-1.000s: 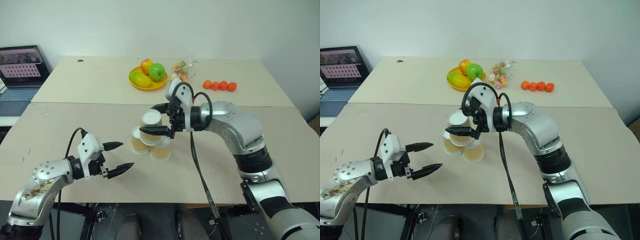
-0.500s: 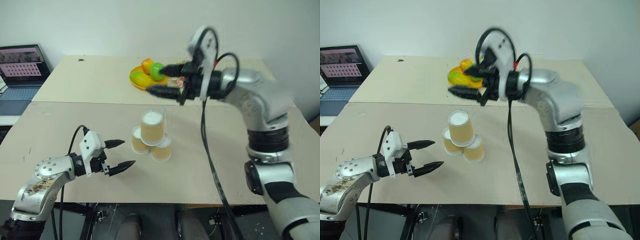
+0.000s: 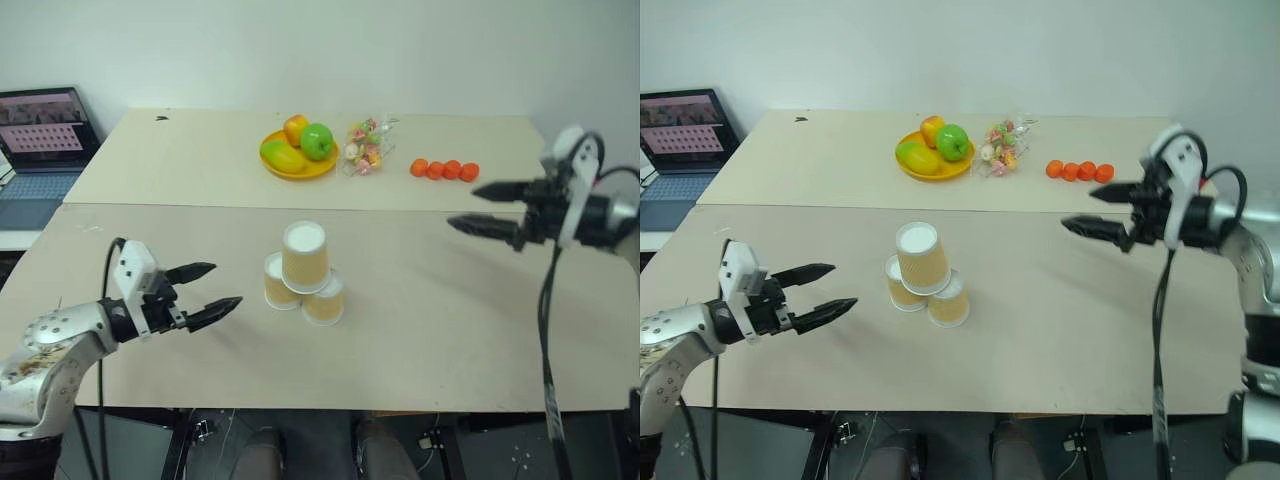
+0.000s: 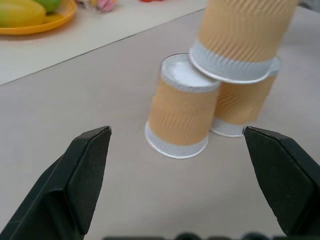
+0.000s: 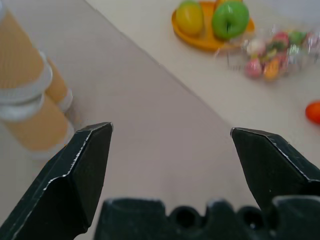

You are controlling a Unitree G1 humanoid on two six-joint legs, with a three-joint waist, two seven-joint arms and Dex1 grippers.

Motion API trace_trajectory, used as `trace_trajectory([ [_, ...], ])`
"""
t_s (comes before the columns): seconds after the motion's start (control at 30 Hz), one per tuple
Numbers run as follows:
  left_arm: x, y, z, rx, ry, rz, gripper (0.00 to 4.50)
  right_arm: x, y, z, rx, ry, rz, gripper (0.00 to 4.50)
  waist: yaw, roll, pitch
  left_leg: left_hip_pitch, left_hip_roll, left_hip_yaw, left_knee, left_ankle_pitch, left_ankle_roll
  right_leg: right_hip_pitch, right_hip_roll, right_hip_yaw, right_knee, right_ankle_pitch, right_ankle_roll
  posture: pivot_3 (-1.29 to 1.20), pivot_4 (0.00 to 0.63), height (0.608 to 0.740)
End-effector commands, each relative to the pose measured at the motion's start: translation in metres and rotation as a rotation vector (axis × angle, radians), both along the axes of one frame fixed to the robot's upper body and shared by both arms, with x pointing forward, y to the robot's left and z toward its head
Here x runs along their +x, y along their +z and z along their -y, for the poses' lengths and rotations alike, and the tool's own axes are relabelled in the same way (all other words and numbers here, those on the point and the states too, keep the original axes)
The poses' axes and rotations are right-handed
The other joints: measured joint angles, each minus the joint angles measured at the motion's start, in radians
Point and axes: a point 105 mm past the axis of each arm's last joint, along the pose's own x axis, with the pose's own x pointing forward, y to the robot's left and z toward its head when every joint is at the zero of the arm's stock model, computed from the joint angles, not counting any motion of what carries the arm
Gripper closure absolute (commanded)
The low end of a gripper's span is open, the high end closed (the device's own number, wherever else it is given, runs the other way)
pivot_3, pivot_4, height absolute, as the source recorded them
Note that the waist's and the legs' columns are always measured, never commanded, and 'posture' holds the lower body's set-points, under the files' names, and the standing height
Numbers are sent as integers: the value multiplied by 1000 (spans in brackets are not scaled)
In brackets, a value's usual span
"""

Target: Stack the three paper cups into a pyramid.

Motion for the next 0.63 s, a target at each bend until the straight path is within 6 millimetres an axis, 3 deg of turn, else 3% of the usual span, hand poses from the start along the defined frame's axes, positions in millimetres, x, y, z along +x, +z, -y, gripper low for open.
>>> trace_trajectory([
  [0.03, 0, 2, -8, 34, 70, 41, 0, -23, -10, 9, -6, -14, 42, 47, -1, 0, 0, 0, 0, 0, 0, 0, 0, 0, 0, 0, 1, 0, 0, 0, 150, 734],
  [0.1, -1, -1, -4, 45, 79, 41, 0, -33, -33, 10, -3, -39, 10, 47, 2, 0, 0, 3, 0, 0, -1, 0, 0, 2, 1, 1, 1, 0, 0, 0, 150, 734],
  [0.3, -1, -9, 8, 24, 45, 34, 0, -40, -62, 20, 34, -158, 10, 47, 2, 0, 0, 6, 0, 2, 2, 1, -1, 6, 1, 3, 2, -4, 7, 0, 150, 734],
  [0.63, 12, -1, 14, 10, 51, 84, 0, -36, -44, 3, 70, -158, 57, 47, 2, -1, 0, 7, 0, 2, 3, 1, -1, 6, 2, 4, 2, -4, 7, 0, 150, 734],
])
